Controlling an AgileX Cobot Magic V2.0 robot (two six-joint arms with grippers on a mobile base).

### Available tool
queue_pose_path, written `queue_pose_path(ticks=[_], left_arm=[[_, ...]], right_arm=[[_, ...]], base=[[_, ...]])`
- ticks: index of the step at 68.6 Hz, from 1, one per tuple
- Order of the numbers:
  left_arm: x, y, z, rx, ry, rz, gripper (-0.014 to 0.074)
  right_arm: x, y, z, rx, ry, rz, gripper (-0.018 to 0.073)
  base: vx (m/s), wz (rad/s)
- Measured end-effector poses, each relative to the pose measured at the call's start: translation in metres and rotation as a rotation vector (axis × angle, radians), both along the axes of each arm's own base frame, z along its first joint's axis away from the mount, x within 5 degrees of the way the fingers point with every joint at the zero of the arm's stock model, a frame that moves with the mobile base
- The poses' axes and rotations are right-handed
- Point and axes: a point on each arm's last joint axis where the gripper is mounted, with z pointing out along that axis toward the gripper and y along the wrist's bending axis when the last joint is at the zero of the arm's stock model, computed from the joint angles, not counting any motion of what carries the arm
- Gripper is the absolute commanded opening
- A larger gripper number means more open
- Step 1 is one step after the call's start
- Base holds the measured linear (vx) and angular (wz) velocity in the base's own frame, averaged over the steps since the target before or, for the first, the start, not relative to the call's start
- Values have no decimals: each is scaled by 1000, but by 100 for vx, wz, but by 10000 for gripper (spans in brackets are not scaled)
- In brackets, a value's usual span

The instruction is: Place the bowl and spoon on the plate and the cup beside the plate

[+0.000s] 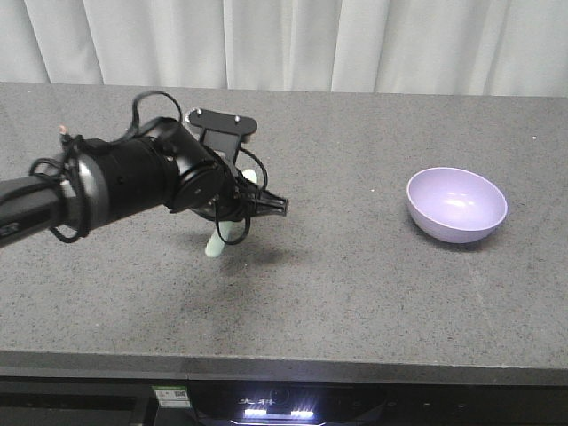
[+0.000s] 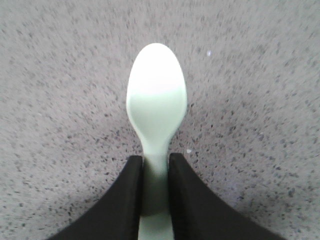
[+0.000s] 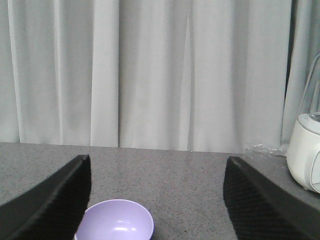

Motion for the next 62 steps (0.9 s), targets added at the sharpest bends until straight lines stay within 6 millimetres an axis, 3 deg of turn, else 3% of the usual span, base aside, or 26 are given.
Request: queue_pose_path(ticks=[24,50,62], left_arm=[[-26,24,72,-20,-116,24,-8],[-84,70,168,-126,-300,54,-8],[-104,86,188,-111,-335,47,-8]], right_arm=[[0,0,0,0,0,0,526],[0,0,0,0,0,0,526],[0,0,0,0,0,0,526]], base=[[0,0],[0,0],[0,0]])
